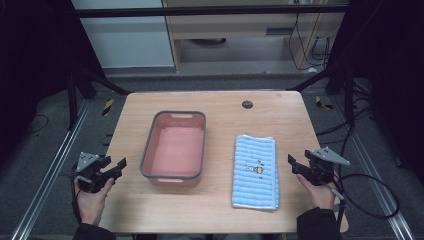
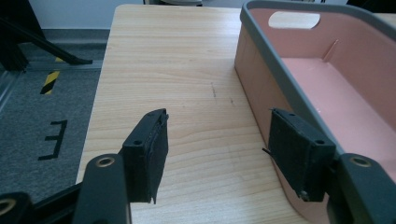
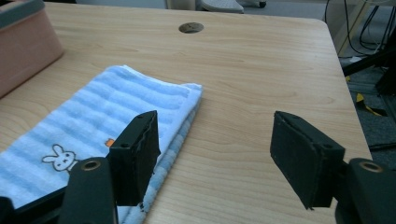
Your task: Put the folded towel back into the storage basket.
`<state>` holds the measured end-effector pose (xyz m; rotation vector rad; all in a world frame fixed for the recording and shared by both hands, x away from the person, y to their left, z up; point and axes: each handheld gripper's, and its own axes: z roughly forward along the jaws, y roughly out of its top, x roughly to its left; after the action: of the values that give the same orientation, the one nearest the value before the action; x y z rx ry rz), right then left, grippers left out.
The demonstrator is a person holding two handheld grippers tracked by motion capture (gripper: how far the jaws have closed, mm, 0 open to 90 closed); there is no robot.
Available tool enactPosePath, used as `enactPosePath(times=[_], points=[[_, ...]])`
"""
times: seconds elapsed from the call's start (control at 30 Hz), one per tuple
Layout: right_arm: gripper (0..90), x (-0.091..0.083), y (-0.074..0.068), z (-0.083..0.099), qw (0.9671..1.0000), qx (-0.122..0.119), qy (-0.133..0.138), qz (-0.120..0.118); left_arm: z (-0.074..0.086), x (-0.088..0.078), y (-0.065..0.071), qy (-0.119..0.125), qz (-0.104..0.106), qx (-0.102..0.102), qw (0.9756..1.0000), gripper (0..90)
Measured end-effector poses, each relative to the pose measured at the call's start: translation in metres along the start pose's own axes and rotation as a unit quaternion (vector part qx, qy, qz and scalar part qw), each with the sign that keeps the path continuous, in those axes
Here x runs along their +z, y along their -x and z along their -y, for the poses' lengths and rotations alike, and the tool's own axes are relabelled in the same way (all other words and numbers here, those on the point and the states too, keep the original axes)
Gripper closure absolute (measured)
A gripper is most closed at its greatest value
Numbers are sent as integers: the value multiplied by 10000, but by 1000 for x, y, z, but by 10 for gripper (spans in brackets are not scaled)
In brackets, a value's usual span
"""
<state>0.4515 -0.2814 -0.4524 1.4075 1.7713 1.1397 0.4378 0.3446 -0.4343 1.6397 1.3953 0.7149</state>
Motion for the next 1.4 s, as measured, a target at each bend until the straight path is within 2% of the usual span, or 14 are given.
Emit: enactPosePath(times=[0.07, 0.17, 0.3, 0.57, 0.83, 1.33, 1.4], points=[[322, -2, -1, -2, 10000, -19, 26, -41, -2, -3, 2, 34, -58, 94, 9999, 364], [322, -6, -1, -6, 9999, -16, 109, -40, -7, -9, 6, 168, -23, 111, 9998, 352], [322, -10, 0, -9, 9999, -13, 133, -47, -13, -16, 11, 271, 121, 141, 9995, 335], [327, -12, -3, -15, 9997, -104, 140, -149, -19, -21, 22, 346, 241, 258, 9988, 316], [355, -19, -1, -22, 9994, -71, 258, -216, -26, -27, 36, 445, 416, 316, 9976, 294], [383, -20, -7, -34, 9989, -190, 221, -357, -30, -23, 59, 429, 557, 521, 9962, 277], [394, -20, -9, -38, 9986, -176, 253, -437, -34, -22, 65, 479, 601, 539, 9956, 276]])
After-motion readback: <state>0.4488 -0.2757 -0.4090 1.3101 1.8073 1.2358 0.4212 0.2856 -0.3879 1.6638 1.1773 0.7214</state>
